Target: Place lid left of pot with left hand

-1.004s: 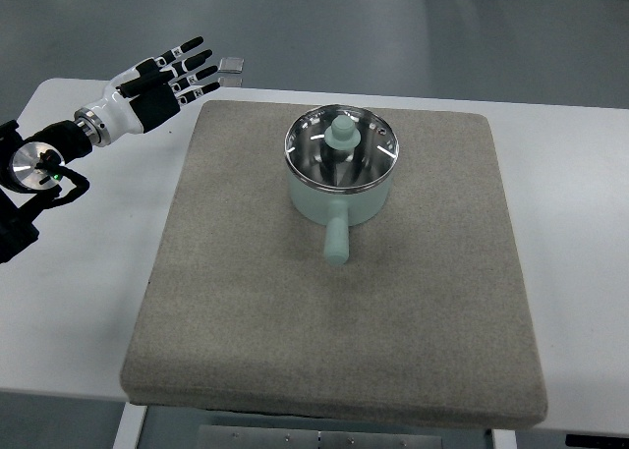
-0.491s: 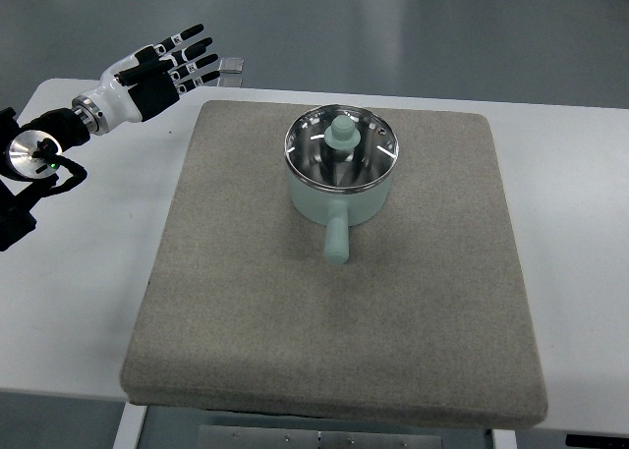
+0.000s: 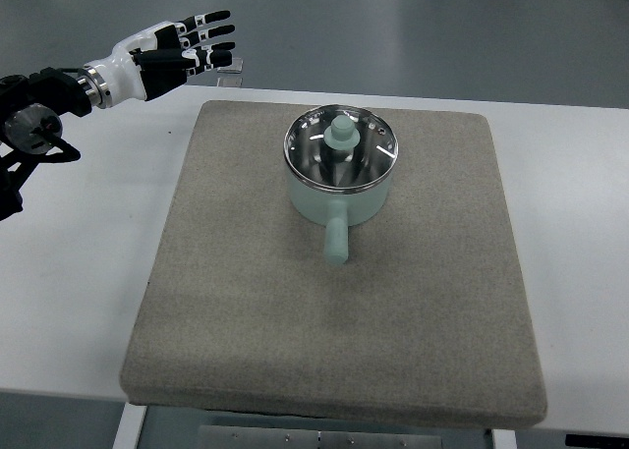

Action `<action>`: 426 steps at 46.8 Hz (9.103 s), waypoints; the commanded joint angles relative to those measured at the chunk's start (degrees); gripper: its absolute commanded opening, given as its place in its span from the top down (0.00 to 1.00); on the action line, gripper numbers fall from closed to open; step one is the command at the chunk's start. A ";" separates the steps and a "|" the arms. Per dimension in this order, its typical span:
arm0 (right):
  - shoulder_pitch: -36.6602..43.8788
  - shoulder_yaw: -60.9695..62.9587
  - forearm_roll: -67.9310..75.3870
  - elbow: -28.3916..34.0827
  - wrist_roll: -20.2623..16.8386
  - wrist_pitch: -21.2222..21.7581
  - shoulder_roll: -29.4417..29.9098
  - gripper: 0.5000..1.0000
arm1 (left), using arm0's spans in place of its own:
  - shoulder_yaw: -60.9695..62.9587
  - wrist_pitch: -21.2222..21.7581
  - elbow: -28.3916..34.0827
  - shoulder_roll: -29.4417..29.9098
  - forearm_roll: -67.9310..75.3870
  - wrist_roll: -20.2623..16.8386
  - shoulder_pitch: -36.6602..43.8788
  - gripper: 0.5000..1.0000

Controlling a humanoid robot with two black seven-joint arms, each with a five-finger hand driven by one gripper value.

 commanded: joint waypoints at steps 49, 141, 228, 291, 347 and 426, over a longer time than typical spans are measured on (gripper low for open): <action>-0.06 -0.01 0.00 0.00 0.00 0.00 0.00 0.15 | 5.17 0.43 -21.30 0.71 63.10 -1.71 -15.87 0.01; 0.03 -0.01 0.00 0.00 0.00 0.00 0.00 0.15 | 11.06 0.70 -13.92 -14.59 78.57 -1.71 -20.53 0.26; 0.03 -0.01 0.00 0.00 0.00 0.00 0.00 0.15 | 10.97 1.22 -13.83 -14.67 81.38 -1.71 -21.06 1.00; 0.03 -0.01 0.00 0.00 0.00 0.00 0.00 0.15 | 10.80 7.45 -18.49 6.16 81.65 -4.52 -15.53 1.00; 0.03 -0.01 0.00 0.00 0.00 0.00 0.00 0.15 | 10.80 21.70 -17.70 4.93 80.34 -4.52 -2.69 0.01; 0.03 0.08 0.00 0.00 0.00 0.00 0.00 0.15 | 0.34 -1.96 4.10 5.46 -27.69 12.09 2.32 0.01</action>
